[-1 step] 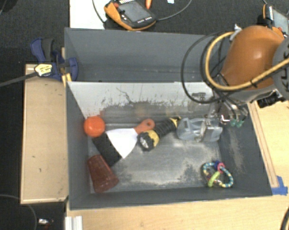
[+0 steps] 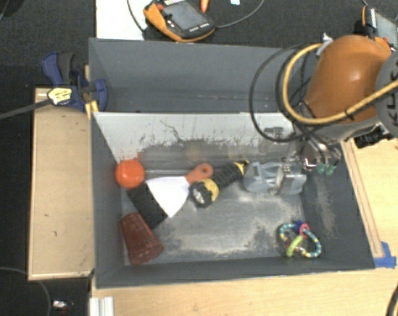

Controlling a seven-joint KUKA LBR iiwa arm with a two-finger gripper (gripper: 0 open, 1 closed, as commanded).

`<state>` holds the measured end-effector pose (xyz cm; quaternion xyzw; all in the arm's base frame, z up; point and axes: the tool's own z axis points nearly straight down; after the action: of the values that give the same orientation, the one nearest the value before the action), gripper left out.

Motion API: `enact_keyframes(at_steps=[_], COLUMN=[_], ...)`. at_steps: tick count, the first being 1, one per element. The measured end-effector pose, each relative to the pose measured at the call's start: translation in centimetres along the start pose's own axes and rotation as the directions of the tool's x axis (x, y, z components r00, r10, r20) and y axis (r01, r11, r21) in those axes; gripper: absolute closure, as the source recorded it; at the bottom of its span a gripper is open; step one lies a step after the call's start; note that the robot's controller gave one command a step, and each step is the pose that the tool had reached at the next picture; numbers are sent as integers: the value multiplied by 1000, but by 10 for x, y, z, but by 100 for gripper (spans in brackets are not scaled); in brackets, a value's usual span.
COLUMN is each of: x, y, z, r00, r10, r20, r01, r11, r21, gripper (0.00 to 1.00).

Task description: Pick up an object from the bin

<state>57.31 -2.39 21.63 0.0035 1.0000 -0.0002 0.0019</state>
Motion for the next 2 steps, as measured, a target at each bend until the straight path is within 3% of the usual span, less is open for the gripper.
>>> enact_keyframes(at_steps=[1, 2], x=[-2, 4], y=[7, 7], z=[45, 46], r00=[985, 981], r10=[175, 191], r20=[3, 3], r01=[-175, -191], r11=[985, 981], r21=[-1, -1], gripper=[0, 0])
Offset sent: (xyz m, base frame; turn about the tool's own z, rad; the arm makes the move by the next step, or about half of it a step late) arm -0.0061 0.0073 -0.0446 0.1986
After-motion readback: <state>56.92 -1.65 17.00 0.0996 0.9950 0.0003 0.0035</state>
